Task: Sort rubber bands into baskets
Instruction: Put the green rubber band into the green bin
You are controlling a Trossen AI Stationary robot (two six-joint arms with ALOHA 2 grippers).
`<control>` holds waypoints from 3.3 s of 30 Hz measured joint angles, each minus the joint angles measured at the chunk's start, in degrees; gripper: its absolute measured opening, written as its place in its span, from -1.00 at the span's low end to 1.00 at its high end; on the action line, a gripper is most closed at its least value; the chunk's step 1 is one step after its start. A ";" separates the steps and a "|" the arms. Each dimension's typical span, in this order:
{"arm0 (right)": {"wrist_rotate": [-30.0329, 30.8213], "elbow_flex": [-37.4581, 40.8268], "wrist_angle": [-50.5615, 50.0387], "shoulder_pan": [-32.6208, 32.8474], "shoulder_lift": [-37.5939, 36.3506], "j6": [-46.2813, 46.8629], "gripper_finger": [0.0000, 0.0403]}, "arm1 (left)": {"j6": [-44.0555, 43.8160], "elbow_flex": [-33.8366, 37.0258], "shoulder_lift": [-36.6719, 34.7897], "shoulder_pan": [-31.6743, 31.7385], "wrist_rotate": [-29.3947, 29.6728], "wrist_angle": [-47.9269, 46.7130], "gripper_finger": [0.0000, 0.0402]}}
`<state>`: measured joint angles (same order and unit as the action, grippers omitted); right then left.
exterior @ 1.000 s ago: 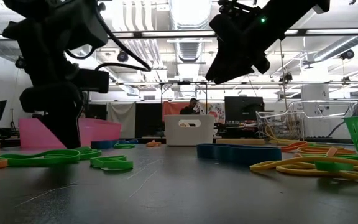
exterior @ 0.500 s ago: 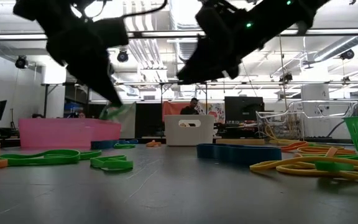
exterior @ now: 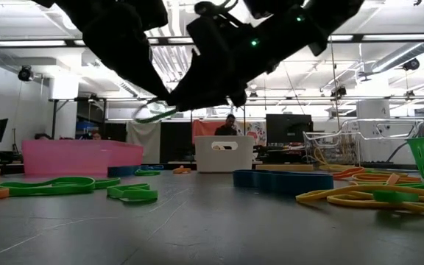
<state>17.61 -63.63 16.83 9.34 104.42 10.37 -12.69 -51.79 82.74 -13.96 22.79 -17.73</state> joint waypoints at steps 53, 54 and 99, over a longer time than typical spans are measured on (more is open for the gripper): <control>-14.97 7.81 -96.12 15.76 -29.94 69.99 -0.71 | -0.35 0.04 -1.95 -0.66 -17.41 -18.24 -0.27; -14.96 8.46 -95.30 15.87 -29.94 70.03 -0.66 | -0.37 0.04 -1.95 -0.74 -18.18 -18.30 -0.27; 16.94 5.90 -44.06 16.52 -25.44 24.19 -0.14 | -12.05 2.67 7.39 -12.24 -23.43 -19.11 -0.34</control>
<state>34.54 -57.74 -27.23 25.87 78.98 34.56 -24.74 -49.12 90.13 -26.20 -0.64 -36.84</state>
